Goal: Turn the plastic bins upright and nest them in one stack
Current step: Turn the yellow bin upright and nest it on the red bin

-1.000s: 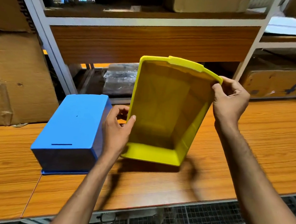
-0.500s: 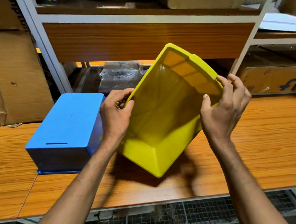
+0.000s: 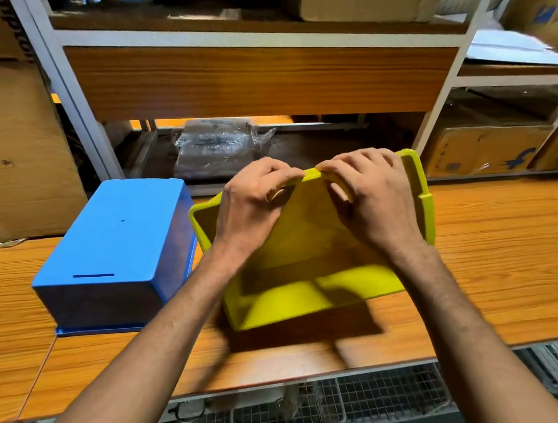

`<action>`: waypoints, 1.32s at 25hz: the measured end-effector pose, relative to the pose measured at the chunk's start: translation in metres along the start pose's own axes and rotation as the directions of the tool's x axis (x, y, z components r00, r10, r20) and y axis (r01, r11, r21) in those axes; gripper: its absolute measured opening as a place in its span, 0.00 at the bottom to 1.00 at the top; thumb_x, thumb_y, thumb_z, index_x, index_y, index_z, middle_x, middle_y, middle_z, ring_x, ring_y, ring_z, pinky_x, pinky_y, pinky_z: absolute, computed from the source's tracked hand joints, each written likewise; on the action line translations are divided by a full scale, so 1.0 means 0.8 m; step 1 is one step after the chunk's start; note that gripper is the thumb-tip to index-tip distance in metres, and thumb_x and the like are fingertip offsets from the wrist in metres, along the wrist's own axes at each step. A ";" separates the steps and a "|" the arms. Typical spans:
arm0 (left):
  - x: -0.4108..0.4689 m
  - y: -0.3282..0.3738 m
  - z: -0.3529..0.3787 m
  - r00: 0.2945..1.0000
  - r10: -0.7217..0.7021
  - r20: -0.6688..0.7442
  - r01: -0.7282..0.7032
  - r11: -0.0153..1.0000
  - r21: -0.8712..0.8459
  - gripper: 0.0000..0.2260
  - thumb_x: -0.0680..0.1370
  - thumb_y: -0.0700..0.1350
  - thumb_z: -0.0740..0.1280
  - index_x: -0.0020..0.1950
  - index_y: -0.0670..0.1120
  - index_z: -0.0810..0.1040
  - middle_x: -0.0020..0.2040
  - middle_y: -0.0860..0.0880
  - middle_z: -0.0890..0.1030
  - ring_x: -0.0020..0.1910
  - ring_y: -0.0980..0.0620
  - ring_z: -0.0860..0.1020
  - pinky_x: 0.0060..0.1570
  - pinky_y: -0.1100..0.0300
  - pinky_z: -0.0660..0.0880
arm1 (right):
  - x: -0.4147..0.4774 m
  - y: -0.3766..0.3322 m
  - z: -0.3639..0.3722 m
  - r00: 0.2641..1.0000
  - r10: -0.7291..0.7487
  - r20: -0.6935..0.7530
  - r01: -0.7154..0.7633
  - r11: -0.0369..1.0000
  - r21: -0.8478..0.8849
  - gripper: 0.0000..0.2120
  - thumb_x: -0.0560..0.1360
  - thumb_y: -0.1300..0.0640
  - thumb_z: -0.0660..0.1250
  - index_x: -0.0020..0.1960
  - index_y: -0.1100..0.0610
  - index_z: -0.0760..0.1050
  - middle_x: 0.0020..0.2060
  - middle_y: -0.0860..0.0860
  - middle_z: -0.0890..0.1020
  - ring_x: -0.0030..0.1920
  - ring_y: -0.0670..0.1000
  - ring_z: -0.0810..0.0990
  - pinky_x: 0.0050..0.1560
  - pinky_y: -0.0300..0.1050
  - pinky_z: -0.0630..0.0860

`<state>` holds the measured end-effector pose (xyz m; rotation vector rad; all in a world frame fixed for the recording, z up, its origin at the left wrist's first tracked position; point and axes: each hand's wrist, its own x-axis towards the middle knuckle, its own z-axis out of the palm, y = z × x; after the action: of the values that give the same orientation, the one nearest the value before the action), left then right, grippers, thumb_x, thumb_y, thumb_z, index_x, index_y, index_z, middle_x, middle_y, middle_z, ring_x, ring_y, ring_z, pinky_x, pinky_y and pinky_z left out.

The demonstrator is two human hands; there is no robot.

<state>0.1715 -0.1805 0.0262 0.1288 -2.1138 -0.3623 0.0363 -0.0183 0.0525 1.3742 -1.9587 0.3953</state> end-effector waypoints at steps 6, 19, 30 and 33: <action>-0.009 0.008 -0.002 0.969 -0.155 -0.193 0.159 0.987 0.007 0.13 0.76 0.42 0.75 0.60 0.46 0.83 0.56 0.48 0.82 0.58 0.47 0.79 0.59 0.54 0.75 | -0.019 0.016 0.019 0.965 0.260 -0.036 -0.258 0.965 0.052 0.11 0.77 0.54 0.68 0.58 0.51 0.80 0.51 0.52 0.83 0.49 0.56 0.79 0.42 0.50 0.74; -0.045 -0.008 -0.003 0.733 -0.678 -0.057 0.610 0.692 -0.386 0.15 0.79 0.44 0.73 0.65 0.46 0.78 0.57 0.45 0.79 0.46 0.62 0.77 0.47 0.69 0.75 | -0.049 -0.004 0.060 0.396 0.910 0.123 -0.768 0.255 0.588 0.09 0.80 0.48 0.68 0.56 0.51 0.79 0.50 0.45 0.82 0.51 0.49 0.78 0.48 0.43 0.68; -0.049 -0.065 -0.033 0.527 -0.755 0.389 0.821 0.334 -0.464 0.18 0.77 0.35 0.73 0.65 0.45 0.76 0.51 0.52 0.85 0.42 0.59 0.83 0.43 0.56 0.79 | -0.047 0.026 0.035 0.630 0.544 0.554 -0.593 -0.124 0.796 0.20 0.80 0.67 0.66 0.69 0.54 0.76 0.48 0.49 0.79 0.50 0.48 0.80 0.47 0.47 0.78; -0.061 -0.075 -0.041 0.538 -0.726 0.428 0.823 0.342 -0.453 0.21 0.77 0.35 0.74 0.68 0.47 0.75 0.54 0.54 0.84 0.52 0.52 0.84 0.44 0.57 0.81 | -0.054 0.033 0.024 0.688 0.381 0.618 -0.645 -0.069 0.761 0.24 0.78 0.68 0.68 0.72 0.53 0.74 0.50 0.50 0.75 0.47 0.47 0.78 0.43 0.44 0.76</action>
<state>0.2223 -0.2329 -0.0150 0.7796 -1.8020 -1.6957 0.0134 0.0105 0.0128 1.1324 -2.4282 2.4229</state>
